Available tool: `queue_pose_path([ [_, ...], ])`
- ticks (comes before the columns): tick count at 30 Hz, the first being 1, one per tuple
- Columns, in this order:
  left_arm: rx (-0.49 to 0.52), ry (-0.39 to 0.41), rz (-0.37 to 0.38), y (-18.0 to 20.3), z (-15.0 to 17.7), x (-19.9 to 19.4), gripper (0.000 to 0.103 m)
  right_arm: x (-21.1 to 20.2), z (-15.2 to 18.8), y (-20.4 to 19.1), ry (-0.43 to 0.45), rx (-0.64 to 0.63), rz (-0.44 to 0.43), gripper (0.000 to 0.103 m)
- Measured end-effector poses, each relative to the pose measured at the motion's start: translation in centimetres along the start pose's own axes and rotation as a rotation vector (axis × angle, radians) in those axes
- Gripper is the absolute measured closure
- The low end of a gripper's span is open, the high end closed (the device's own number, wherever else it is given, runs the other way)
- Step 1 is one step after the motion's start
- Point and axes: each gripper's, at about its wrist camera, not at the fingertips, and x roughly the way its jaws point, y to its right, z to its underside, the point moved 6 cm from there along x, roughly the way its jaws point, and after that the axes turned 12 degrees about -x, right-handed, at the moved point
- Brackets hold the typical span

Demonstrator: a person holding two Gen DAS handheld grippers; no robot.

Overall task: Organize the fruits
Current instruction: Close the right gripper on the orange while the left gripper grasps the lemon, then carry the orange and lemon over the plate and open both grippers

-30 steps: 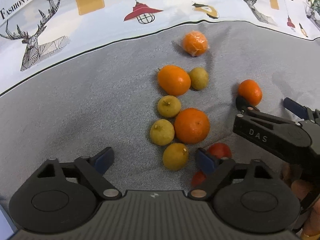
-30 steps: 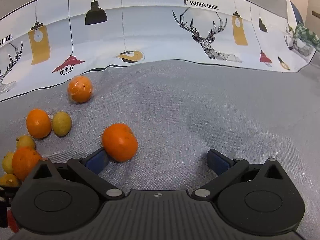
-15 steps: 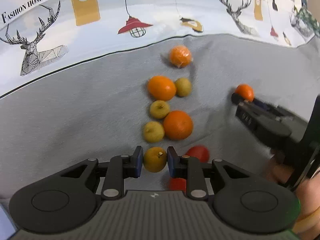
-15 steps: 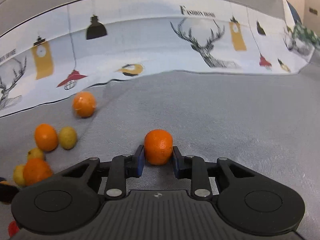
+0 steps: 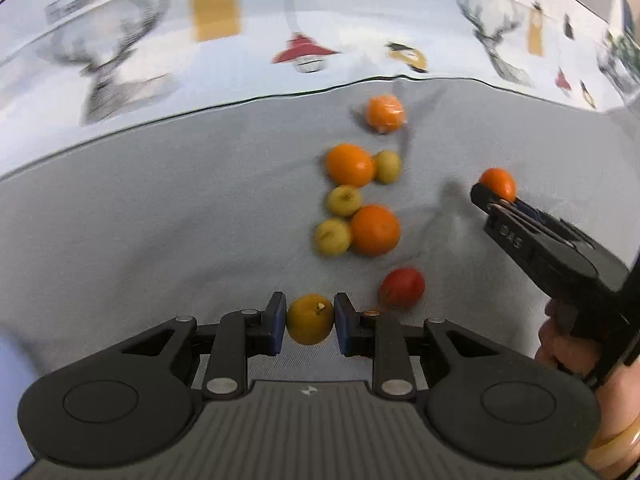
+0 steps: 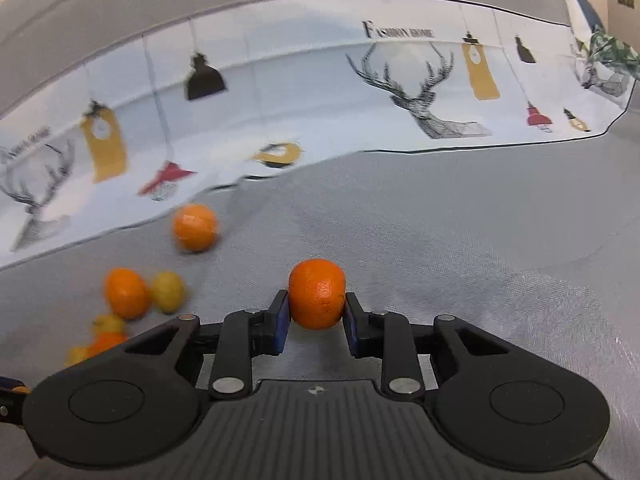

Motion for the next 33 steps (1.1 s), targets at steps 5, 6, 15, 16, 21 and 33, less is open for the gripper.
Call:
queue_pose_path([
  [5,-0.076,-0.023,-0.090,-4.9,3.6,-5.4,0.075,-4.8,-0.1,-3.6,-0.040,0.033,-0.142,0.074],
  [6,-0.096,-0.029,-0.109,-6.1,4.5,-6.7,0.075,-5.9,-0.1,-4.7,-0.052,0.029,-0.181,0.074],
  [15,-0.225,0.046,-0.133,-14.6,10.8,-18.4,0.075,-18.9,2.0,-14.2,-0.121,-0.016,-0.441,0.074],
  [16,-0.237,0.062,-0.131,-15.4,11.4,-19.6,0.075,-20.4,1.9,-15.0,-0.112,-0.028,-0.451,0.074],
  [21,-0.282,0.147,-0.122,-18.4,14.5,-24.7,0.075,-27.2,1.5,-19.2,-0.075,-0.136,-0.480,0.074],
  [33,-0.354,0.236,-0.058,-23.0,20.0,-29.8,0.075,-37.1,3.2,-25.9,-0.050,-0.310,-0.530,0.074],
])
